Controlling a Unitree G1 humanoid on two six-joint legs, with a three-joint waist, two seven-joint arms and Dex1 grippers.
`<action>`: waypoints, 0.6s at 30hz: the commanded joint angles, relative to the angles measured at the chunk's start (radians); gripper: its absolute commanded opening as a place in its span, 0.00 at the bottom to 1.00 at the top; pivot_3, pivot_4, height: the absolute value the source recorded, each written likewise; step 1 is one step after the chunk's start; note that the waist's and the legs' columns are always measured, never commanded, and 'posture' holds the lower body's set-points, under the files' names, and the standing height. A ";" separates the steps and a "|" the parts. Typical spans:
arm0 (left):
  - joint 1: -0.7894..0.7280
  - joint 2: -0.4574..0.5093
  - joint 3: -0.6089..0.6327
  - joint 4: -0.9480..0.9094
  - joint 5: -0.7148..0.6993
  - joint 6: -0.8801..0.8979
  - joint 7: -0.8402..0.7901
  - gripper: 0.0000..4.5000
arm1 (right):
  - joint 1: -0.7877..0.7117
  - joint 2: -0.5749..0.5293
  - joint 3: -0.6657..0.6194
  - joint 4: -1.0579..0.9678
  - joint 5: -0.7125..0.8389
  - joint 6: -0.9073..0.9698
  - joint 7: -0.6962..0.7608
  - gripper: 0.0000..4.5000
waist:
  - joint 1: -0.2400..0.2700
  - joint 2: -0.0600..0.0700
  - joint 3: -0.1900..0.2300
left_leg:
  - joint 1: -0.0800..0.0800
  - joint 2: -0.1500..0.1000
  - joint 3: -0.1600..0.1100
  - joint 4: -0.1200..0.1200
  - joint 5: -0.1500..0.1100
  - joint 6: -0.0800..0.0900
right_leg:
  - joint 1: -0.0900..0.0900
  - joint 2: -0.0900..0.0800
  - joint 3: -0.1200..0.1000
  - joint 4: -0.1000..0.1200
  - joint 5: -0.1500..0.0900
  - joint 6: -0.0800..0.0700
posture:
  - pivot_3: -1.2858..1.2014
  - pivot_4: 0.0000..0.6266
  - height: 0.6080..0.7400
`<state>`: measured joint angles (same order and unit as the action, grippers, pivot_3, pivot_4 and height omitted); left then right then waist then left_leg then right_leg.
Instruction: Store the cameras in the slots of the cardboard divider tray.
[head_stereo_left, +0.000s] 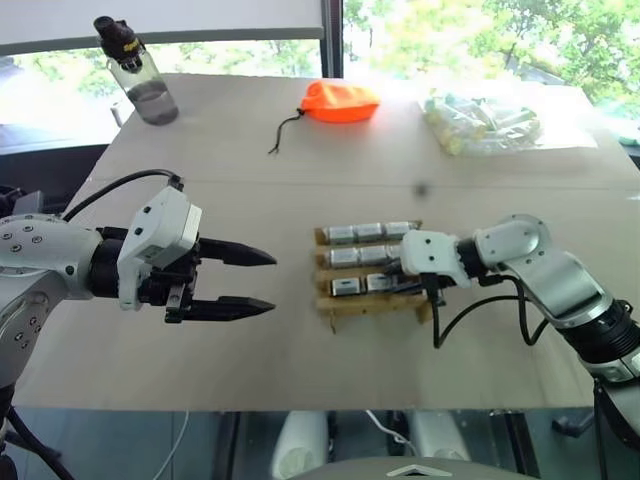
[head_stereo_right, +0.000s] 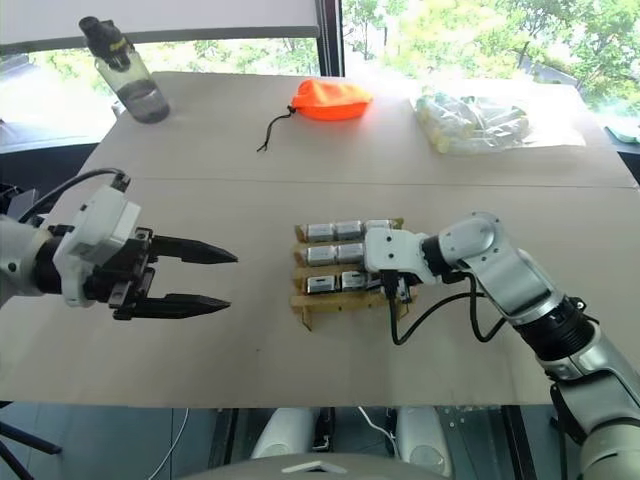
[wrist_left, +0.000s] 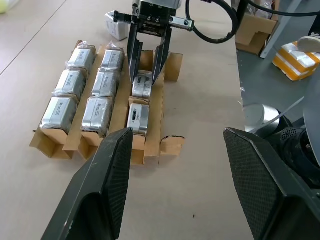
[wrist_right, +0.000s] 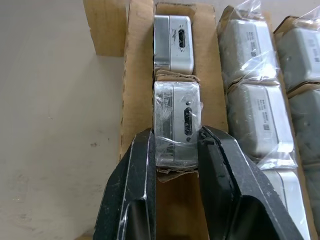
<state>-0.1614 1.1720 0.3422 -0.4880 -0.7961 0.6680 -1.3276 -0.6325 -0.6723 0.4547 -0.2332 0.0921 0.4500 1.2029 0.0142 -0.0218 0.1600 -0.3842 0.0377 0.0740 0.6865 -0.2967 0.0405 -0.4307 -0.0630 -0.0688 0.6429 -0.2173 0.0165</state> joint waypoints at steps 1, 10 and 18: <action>-0.016 0.008 0.005 0.001 -0.003 -0.014 -0.005 0.66 | -0.007 0.003 -0.010 -0.027 0.000 0.016 -0.004 0.45 | -0.001 0.000 0.000 | 0.000 0.000 0.000 0.000 0.000 0.000 | 0.000 0.000 0.000 0.000 0.000 0.000 | 0.52 0.24 0.89; -0.012 0.003 0.004 0.004 -0.004 -0.016 -0.011 0.66 | 0.036 0.038 -0.194 -0.134 0.193 0.155 -0.056 0.99 | -0.003 0.001 0.000 | 0.000 0.001 0.000 0.000 0.000 0.000 | 0.000 0.001 0.001 0.001 0.000 0.000 | 0.52 0.24 0.89; -0.040 -0.026 -0.012 -0.011 -0.028 -0.008 0.011 0.66 | 0.172 0.016 -0.501 -0.192 0.319 0.256 -0.234 0.99 | 0.000 0.000 0.000 | 0.000 0.000 0.000 0.000 0.000 0.000 | 0.000 0.000 0.000 0.000 0.000 0.000 | 0.52 0.24 0.89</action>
<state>-0.1865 1.1494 0.3284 -0.4810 -0.8043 0.6676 -1.3227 -0.4662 -0.6446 0.0254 -0.3947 0.3930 0.7087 1.0105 0.0141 -0.0214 0.1603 -0.3846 0.0377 0.0740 0.6867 -0.2967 0.0405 -0.4307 -0.0627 -0.0686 0.6430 -0.2172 0.0165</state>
